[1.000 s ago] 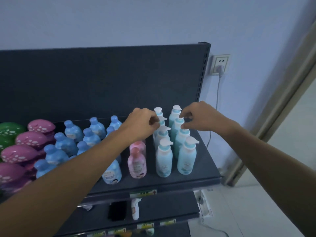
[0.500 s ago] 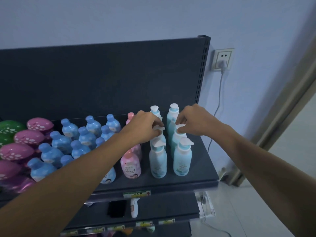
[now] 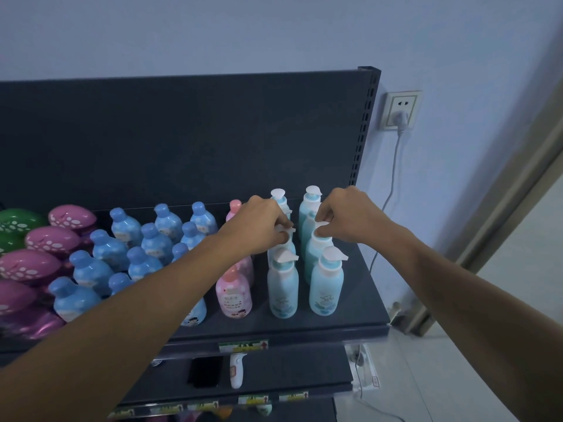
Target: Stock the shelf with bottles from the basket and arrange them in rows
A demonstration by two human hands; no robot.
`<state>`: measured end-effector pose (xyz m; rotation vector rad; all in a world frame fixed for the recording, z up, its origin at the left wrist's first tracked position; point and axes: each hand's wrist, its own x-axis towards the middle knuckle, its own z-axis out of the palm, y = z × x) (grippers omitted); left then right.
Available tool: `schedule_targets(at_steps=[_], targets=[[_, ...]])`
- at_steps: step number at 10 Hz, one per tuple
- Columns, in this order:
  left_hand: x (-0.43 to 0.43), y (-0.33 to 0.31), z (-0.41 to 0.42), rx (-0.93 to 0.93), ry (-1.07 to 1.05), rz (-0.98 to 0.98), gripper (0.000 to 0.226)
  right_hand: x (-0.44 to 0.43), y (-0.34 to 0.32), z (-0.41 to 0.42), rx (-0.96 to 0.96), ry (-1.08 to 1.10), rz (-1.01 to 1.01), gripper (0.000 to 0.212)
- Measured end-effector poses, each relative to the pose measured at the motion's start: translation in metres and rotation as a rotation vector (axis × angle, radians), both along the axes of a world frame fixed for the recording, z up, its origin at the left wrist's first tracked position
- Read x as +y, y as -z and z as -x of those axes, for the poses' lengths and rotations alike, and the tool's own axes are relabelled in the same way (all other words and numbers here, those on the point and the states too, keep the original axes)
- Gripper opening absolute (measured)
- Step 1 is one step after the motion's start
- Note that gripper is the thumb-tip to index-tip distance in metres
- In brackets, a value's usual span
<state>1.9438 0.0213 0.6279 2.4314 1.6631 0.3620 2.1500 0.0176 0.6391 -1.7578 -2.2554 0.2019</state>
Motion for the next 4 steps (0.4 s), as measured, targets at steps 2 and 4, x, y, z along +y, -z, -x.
schedule_targets(at_steps=[2,4], targets=[[0.0008,0.0003,0.0023,-0.038,0.016,0.013,0.023,-0.0013,0.0002,-0.0002,0.004,-0.007,0.022,0.024],[-0.0013,0.0016,0.0055,-0.039,0.019,-0.014,0.025,-0.0037,-0.0002,0.0037,0.001,0.016,0.052,0.032]])
